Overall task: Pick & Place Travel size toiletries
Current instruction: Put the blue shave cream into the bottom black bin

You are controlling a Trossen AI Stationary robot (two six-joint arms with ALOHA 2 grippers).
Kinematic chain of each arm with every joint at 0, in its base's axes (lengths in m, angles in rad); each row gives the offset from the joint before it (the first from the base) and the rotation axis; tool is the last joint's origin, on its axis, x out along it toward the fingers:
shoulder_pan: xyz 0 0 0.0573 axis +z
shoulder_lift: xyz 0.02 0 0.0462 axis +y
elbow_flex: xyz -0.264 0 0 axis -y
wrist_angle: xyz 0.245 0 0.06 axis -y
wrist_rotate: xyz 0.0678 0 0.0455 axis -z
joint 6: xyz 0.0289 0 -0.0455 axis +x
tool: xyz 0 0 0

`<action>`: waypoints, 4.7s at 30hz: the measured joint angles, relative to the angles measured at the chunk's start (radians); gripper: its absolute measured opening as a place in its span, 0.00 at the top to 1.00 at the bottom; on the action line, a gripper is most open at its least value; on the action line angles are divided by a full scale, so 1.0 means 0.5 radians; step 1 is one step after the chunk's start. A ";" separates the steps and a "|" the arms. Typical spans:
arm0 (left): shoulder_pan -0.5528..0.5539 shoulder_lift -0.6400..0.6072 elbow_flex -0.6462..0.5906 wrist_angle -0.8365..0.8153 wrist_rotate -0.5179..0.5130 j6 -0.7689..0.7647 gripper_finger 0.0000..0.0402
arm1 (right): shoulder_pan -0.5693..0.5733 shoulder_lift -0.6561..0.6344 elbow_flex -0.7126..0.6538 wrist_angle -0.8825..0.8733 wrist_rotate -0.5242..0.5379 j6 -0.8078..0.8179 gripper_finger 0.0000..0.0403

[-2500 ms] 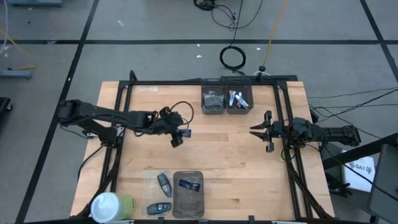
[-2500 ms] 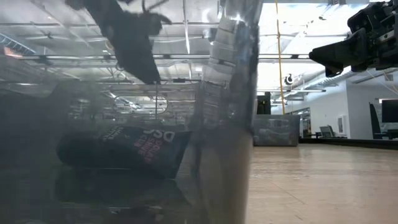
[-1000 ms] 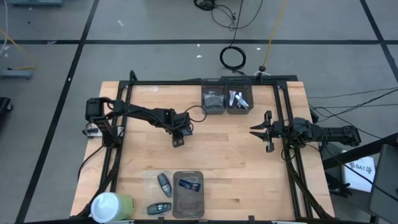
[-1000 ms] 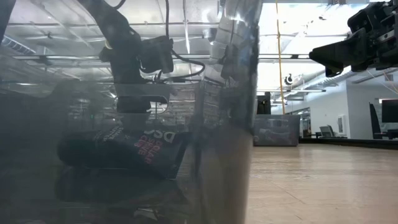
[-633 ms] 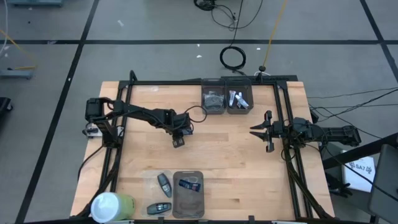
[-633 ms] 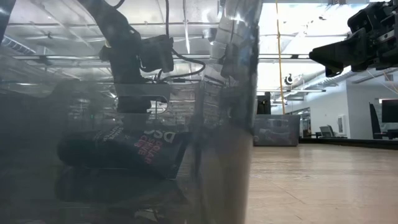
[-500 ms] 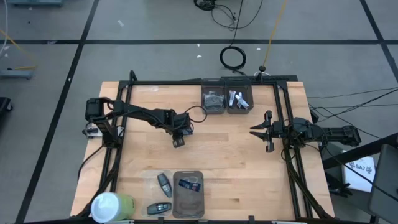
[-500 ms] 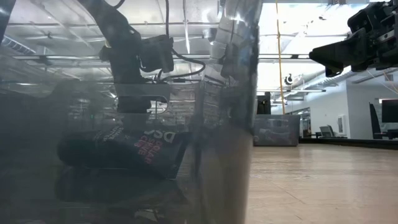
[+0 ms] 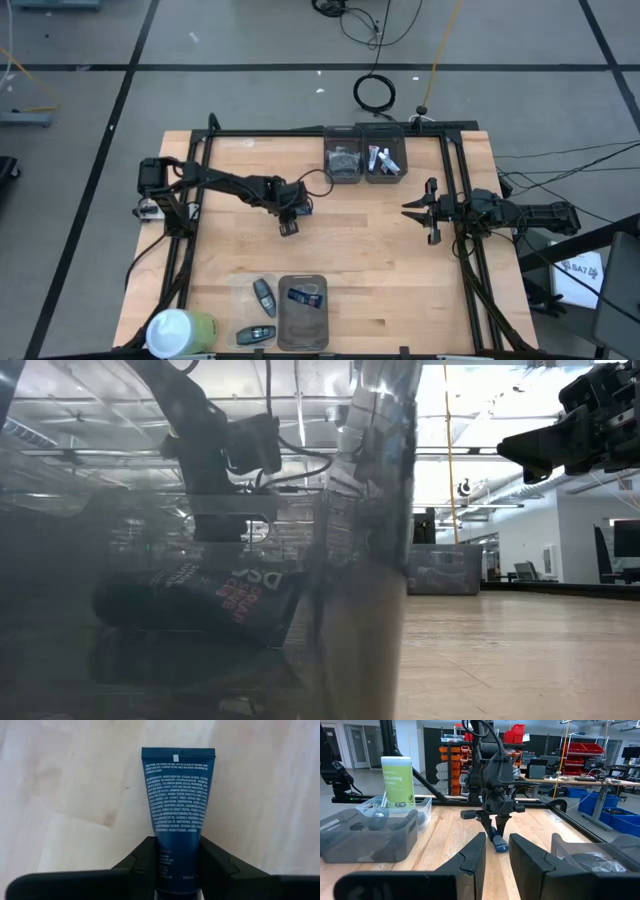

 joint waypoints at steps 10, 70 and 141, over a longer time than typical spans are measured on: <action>-0.095 -0.168 -0.002 0.041 0.013 0.000 0.74 | 0.000 0.001 0.000 0.000 -0.001 0.000 0.81; -0.665 -0.680 0.006 0.505 0.019 -0.093 0.74 | 0.000 0.001 0.000 0.001 0.000 -0.008 0.81; -1.389 -0.680 0.006 0.800 -0.014 -0.267 0.74 | 0.000 0.001 0.000 0.001 0.000 -0.007 0.81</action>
